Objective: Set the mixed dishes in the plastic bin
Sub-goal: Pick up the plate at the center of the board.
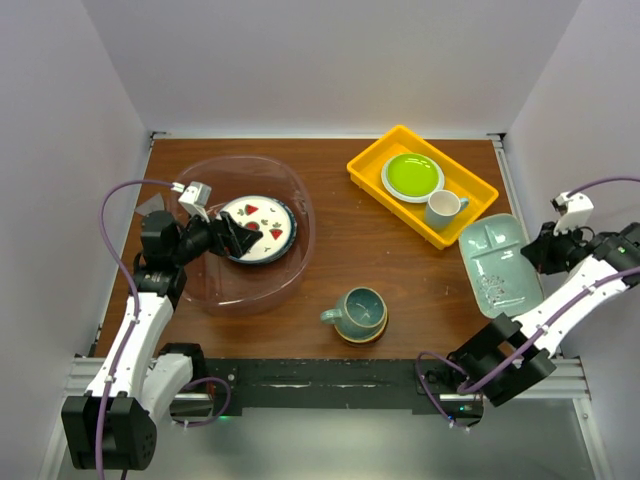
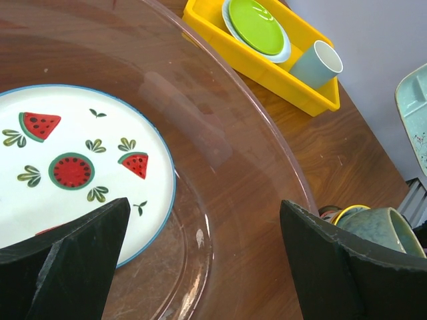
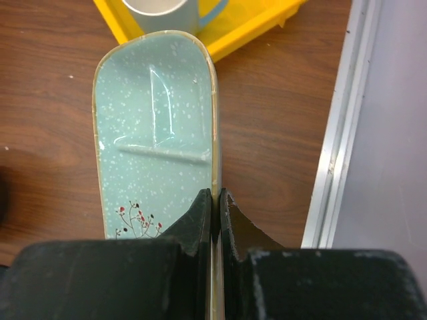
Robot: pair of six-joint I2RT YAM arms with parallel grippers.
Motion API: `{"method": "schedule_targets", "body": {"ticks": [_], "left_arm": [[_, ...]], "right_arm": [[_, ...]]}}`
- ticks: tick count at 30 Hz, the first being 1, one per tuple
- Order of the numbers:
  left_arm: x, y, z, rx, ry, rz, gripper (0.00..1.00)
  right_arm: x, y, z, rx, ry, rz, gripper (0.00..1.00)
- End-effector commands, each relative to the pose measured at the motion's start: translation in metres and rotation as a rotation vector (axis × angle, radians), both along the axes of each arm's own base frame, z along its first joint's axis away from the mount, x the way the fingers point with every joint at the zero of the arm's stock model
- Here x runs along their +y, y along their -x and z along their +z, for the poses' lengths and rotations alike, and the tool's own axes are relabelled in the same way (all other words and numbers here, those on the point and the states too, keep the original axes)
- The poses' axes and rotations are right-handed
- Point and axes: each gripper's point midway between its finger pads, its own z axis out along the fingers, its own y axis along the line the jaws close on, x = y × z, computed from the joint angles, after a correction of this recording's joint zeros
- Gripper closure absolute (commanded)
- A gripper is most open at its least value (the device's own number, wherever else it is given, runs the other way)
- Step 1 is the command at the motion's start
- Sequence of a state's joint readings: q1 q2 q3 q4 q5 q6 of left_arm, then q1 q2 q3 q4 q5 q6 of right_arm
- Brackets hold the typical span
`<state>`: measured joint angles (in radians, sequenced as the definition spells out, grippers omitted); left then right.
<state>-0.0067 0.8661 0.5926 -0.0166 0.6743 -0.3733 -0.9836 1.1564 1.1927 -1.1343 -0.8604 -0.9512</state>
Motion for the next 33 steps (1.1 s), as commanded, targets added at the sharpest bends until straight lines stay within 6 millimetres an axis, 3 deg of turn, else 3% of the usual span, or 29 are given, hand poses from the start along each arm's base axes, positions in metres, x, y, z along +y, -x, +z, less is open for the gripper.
{"method": "schedule_targets", "body": {"ticks": [1,11,17,24,27,31,33], "left_arm": [[-0.001,-0.003,0.011,-0.064,-0.007,-0.023,0.00],[-0.010,0.003,0.015,-0.075,0.029,-0.085,0.00],[-0.024,0.011,0.023,-0.068,0.128,-0.167,0.00],[-0.031,0.014,0.054,-0.058,0.261,-0.162,0.00],[-0.042,0.011,0.071,-0.053,0.301,-0.118,0.00],[-0.080,0.005,0.097,-0.027,0.342,-0.071,0.00],[-0.093,0.000,0.092,0.033,0.350,-0.062,0.00]], "right_arm": [[0.031,-0.018,0.035,-0.110,-0.049,0.092,1.00],[0.082,-0.047,0.058,-0.138,-0.128,0.221,1.00],[0.116,-0.079,0.066,-0.173,-0.230,0.298,1.00],[0.162,-0.110,0.066,-0.161,-0.399,0.317,1.00],[0.175,-0.119,0.069,-0.176,-0.454,0.304,1.00],[0.188,-0.126,0.070,-0.190,-0.538,0.305,1.00],[0.194,-0.127,0.067,-0.186,-0.573,0.303,1.00]]}}
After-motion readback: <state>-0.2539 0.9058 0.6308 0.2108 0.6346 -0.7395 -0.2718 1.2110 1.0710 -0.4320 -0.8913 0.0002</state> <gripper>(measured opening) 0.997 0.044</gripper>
